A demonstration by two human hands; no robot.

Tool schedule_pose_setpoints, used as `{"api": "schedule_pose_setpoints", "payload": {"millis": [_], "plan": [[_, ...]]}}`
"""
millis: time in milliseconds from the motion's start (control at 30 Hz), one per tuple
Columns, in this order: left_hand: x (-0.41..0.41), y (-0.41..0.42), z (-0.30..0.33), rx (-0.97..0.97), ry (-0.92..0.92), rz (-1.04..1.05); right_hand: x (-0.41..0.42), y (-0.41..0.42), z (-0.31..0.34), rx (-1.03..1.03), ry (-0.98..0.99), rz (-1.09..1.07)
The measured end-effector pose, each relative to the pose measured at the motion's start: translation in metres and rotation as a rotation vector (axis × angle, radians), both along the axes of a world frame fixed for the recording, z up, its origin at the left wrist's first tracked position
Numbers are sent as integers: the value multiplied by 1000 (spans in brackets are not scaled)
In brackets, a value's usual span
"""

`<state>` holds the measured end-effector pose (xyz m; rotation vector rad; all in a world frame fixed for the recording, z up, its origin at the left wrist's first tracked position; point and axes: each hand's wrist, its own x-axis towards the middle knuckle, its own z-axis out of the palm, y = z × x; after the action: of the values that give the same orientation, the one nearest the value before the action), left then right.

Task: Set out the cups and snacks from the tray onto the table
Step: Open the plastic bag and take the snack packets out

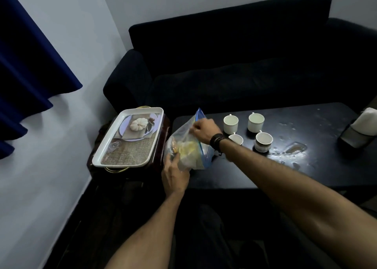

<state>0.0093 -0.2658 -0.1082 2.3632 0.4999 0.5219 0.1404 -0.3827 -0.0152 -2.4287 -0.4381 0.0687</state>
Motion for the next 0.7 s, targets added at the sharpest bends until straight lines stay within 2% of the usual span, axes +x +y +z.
{"api": "schedule_pose_setpoints", "payload": {"millis": [33,67,133,200,233,267,300,433,500,600,700], "plan": [[-1,-1,0,-10,6,4,-2,-1,-3,-28,60,58],[-1,0,0,-25,8,10,-5,-1,-7,48,98,80],[-3,4,-1,-52,-4,2,-13,-1,-14,447,210,12],[-7,10,-1,-71,-19,-2,-16,2,-14,907,457,-108],[-8,14,-1,-93,-9,-12,-14,2,-13,1082,608,-155],[-9,19,-1,-121,9,-40,-11,2,-15,1156,710,-184],[-9,23,-1,-153,21,-80,-7,2,-16,1108,762,-172],[-3,39,-2,-155,-14,-134,-8,0,-24,589,769,-2],[2,40,-1,-179,-5,-19,-9,3,-24,486,747,42],[17,39,-2,-369,90,137,-10,13,-25,268,664,144],[38,40,-8,-504,281,181,-5,19,-33,184,643,35]]}}
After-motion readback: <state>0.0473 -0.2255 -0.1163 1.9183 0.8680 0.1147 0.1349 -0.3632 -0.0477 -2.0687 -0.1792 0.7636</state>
